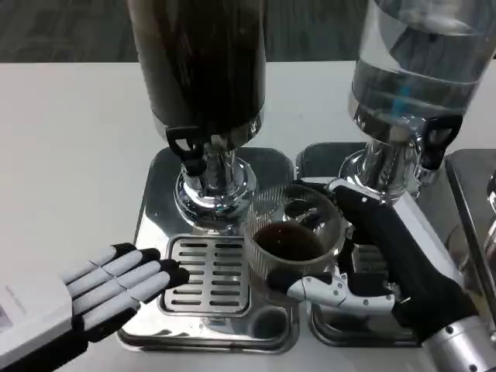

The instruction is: Grasp the cup under the faucet to collect the drink, then remove the cup.

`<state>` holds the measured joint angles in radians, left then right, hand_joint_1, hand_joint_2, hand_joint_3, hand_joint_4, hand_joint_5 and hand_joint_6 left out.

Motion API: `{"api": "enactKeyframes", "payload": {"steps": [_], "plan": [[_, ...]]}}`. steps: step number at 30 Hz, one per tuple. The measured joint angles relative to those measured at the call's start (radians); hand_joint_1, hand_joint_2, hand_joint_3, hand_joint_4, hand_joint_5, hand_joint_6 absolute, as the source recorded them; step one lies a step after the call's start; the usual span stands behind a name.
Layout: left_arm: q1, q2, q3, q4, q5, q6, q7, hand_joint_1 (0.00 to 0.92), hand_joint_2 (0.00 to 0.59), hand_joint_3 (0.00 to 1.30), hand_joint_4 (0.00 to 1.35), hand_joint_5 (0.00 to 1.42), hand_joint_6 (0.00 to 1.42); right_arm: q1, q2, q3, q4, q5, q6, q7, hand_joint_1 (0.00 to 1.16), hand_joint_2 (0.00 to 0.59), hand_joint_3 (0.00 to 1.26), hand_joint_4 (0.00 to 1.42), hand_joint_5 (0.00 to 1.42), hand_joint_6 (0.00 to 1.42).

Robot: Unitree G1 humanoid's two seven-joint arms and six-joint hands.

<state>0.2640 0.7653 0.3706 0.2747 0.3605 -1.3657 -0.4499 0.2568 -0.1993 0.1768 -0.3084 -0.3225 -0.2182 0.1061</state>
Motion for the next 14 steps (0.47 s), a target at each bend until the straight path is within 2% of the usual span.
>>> {"api": "enactKeyframes", "payload": {"steps": [14], "plan": [[0.001,0.024,-0.031,0.0,0.004,0.01,0.056,0.265,0.086,0.01,0.0,0.0,0.0,0.0,-0.001,0.0,0.0,0.004,0.0,0.0,0.86,0.338,0.52,0.6,0.84,1.17]]}}
